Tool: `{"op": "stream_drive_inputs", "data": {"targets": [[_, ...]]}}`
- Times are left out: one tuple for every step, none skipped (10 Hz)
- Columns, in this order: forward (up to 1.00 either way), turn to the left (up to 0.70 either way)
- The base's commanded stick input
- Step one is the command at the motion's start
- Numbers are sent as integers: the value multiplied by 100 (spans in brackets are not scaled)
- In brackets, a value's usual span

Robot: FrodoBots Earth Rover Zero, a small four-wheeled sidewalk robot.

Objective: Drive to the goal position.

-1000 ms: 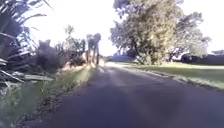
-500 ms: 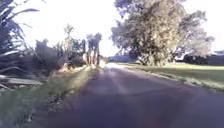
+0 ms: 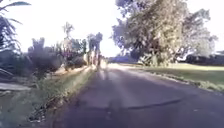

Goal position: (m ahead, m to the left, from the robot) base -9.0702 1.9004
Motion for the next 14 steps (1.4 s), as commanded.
{"op": "stream_drive_inputs", "data": {"targets": [[100,0],[100,0],[100,0],[100,0],[100,0],[100,0],[100,0],[100,0],[100,0],[100,0],[100,0],[100,0],[100,0],[100,0]]}}
